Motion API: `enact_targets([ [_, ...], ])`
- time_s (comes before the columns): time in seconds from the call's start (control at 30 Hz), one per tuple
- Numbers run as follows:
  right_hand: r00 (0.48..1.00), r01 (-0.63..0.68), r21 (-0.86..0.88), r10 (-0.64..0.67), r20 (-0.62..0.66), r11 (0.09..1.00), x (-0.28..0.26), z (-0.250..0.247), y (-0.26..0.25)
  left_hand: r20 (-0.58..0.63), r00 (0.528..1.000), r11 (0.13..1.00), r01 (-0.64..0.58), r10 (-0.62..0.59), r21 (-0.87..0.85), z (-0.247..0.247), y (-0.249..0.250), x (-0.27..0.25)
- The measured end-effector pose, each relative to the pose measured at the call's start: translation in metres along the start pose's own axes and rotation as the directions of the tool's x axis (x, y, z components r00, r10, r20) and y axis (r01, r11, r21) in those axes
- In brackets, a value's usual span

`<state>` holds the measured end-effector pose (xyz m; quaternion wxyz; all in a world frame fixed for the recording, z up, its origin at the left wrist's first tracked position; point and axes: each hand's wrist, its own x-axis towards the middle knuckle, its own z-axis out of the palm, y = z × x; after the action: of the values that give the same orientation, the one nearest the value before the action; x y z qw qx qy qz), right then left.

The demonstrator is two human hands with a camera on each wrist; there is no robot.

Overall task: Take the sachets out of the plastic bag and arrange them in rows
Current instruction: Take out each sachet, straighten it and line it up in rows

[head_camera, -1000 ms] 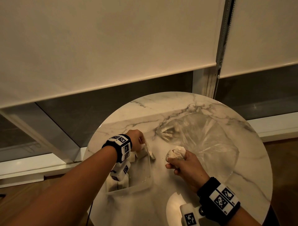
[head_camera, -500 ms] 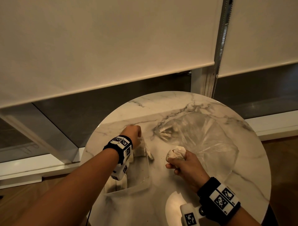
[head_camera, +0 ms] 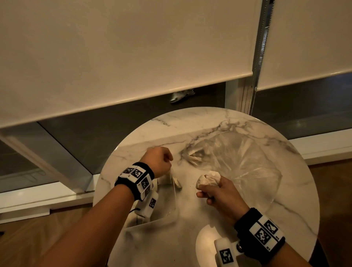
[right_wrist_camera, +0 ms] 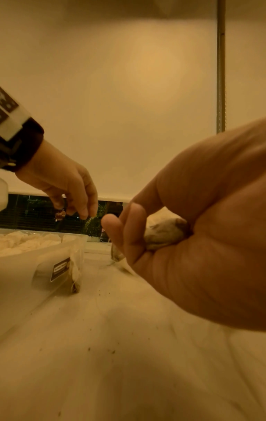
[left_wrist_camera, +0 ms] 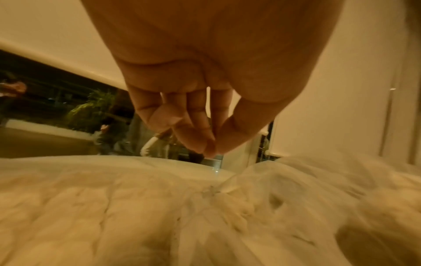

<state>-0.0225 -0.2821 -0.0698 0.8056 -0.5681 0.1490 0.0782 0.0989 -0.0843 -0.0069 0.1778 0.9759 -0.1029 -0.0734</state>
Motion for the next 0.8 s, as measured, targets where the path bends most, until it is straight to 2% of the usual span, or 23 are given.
enact_targets([
  [0.03, 1.0, -0.007, 0.014, 0.007, 0.002, 1.0, 0.0, 0.0, -0.001, 0.013, 0.998, 0.998, -0.057, 0.056, 0.027, -0.002, 0.008, -0.005],
  [0.1, 1.0, -0.014, 0.028, 0.014, 0.002, 0.999, 0.0, 0.0, -0.002, 0.09, 0.981, 0.959, -0.185, 0.169, 0.213, 0.0, 0.021, -0.015],
  [0.17, 1.0, -0.014, 0.03, 0.014, 0.001, 0.999, 0.0, 0.0, -0.002, 0.186, 0.957, 0.85, -0.285, 0.224, 0.442, 0.011, 0.028, -0.02],
  [0.23, 1.0, -0.014, 0.034, 0.014, -0.002, 0.999, 0.0, 0.0, -0.002, 0.263, 0.943, 0.715, -0.327, 0.204, 0.617, 0.027, 0.031, -0.022],
  [0.3, 1.0, -0.016, 0.037, 0.016, -0.007, 0.999, -0.001, -0.001, -0.002, 0.294, 0.942, 0.611, -0.329, 0.162, 0.72, 0.041, 0.032, -0.023],
  [0.37, 1.0, -0.014, 0.035, 0.015, -0.009, 0.999, -0.001, -0.002, -0.002, 0.289, 0.95, 0.583, -0.3, 0.116, 0.755, 0.048, 0.034, -0.024],
  [0.47, 1.0, -0.014, 0.032, 0.014, -0.013, 0.999, -0.001, -0.004, -0.001, 0.258, 0.963, 0.606, -0.248, 0.072, 0.756, 0.046, 0.04, -0.022],
  [0.6, 1.0, -0.011, 0.022, 0.012, -0.014, 1.0, -0.001, -0.005, -0.001, 0.238, 0.966, 0.636, -0.246, 0.099, 0.732, 0.036, 0.044, -0.02],
  [0.67, 1.0, -0.01, 0.021, 0.01, -0.014, 1.0, -0.001, -0.006, -0.002, 0.21, 0.969, 0.718, -0.24, 0.132, 0.654, 0.027, 0.044, -0.02],
  [0.73, 1.0, -0.008, 0.02, 0.008, -0.013, 1.0, 0.0, -0.006, -0.001, 0.169, 0.974, 0.87, -0.212, 0.151, 0.444, 0.014, 0.04, -0.02],
  [0.8, 1.0, -0.007, 0.02, 0.008, -0.013, 1.0, 0.0, -0.007, -0.001, 0.124, 0.979, 0.963, -0.187, 0.164, 0.197, 0.001, 0.032, -0.02],
])
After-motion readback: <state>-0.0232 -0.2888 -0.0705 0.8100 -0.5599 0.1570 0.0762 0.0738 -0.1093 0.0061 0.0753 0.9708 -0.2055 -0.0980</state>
